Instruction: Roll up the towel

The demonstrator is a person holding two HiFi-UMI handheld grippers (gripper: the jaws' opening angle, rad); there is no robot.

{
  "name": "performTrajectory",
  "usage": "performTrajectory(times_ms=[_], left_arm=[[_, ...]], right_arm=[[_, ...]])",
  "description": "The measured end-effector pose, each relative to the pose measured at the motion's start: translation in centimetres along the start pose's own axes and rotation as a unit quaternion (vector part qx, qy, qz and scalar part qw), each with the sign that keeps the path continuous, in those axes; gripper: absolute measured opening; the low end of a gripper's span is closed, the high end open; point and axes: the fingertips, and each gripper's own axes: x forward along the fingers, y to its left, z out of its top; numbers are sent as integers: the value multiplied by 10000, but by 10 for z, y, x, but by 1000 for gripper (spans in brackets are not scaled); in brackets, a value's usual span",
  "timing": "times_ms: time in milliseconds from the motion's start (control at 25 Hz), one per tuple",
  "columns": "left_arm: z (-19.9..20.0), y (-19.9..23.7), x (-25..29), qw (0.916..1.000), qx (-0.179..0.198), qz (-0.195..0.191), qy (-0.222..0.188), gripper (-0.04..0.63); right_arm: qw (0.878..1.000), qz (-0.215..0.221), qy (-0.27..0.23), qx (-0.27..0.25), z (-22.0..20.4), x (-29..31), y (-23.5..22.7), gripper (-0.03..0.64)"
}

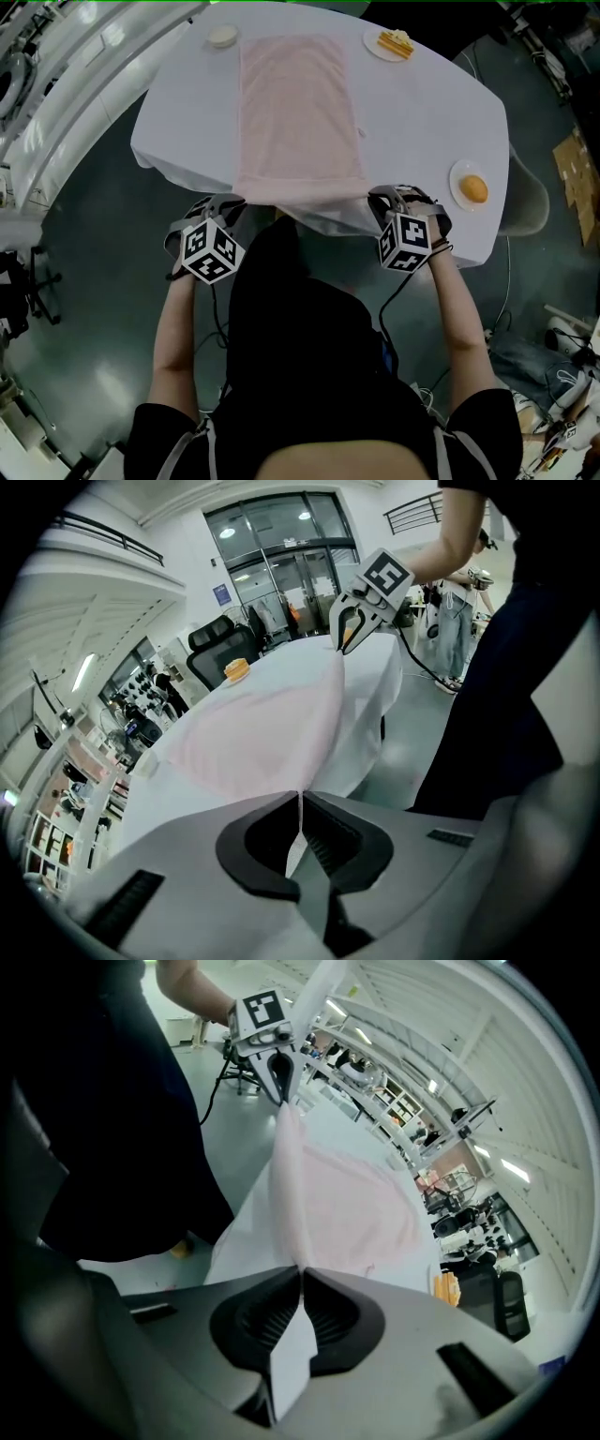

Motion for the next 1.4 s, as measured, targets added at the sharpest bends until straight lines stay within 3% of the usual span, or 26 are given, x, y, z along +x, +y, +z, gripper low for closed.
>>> performTrajectory(times_ms=[240, 480, 920, 1200, 1400], left_arm=[[13, 39, 7, 9993, -340, 126, -70, 14], [15, 75, 31, 9990, -440, 89, 21, 14], [6, 117, 86, 9974, -360, -513, 349, 14], [-6, 122, 109, 9900, -774, -1046, 539, 14], [-11, 121, 115, 9882, -984, -1078, 475, 15]], right_arm=[[9999, -86, -86, 34, 1, 12, -43, 20], [9999, 105, -12, 7, -1, 43, -75, 20], [9977, 624, 153, 197, -12, 101, -105, 20], [9946, 1013, 180, 163, -16, 134, -112, 25], [9914, 1242, 89, 398, -15, 142, -114, 31]])
